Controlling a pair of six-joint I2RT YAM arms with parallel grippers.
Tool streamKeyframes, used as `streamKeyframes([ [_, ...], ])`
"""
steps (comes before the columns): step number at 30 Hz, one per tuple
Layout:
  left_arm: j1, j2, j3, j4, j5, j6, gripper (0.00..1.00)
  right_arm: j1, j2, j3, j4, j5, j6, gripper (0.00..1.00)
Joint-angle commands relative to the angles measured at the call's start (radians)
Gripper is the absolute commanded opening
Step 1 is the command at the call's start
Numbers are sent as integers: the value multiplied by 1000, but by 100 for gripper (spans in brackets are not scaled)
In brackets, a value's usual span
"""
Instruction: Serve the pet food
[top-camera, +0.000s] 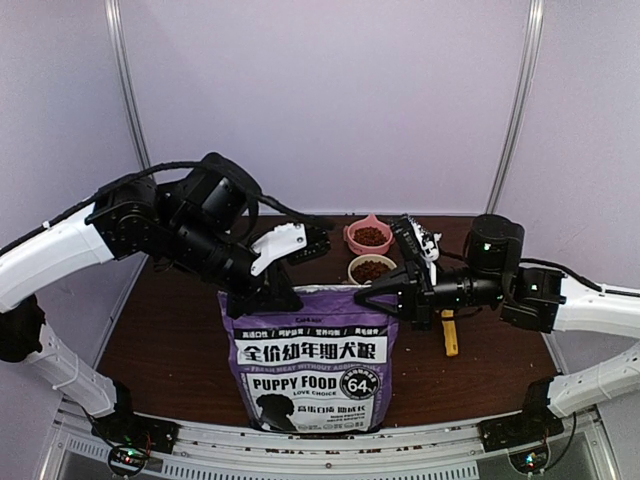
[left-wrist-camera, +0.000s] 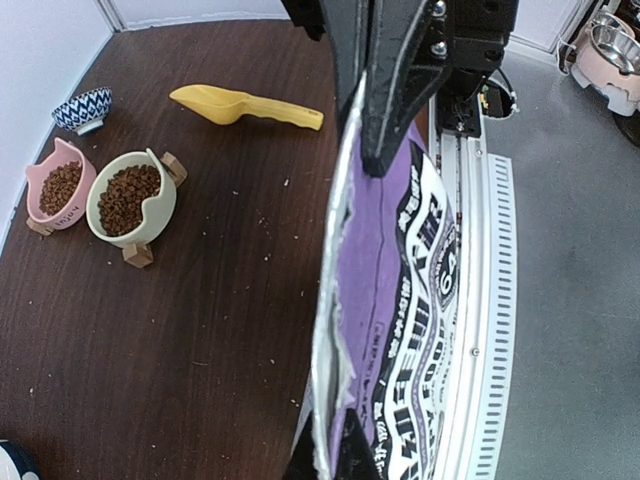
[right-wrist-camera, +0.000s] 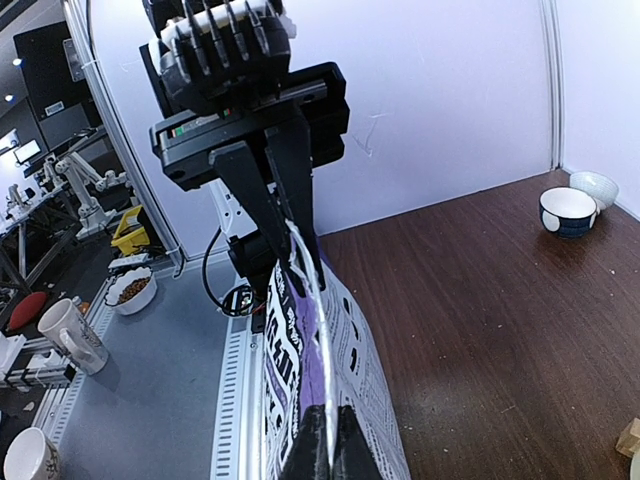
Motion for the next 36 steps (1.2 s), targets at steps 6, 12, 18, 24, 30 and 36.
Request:
streamKeyframes([
  [6,28,-53,-28,-54,-75,1,15,-30,-92,-12,50,40,-8,0],
  [12,33,-66,-42,-53,-80,7,0,-36,-106,-20,43,47,-8,0],
  [18,46,-81,-45,-62,-111,5,16,-40,-122,-26,36,54,-10,0],
  [24,50,-92,-58,-62,-103,10,0,-46,-125,-26,33,56,-9,0],
  [30,58,-102,-71,-72,-127,7,16,-51,-135,-29,33,62,-8,0],
  [36,66,-112,-81,-72,-126,10,0,-57,-143,-32,29,63,-8,0],
])
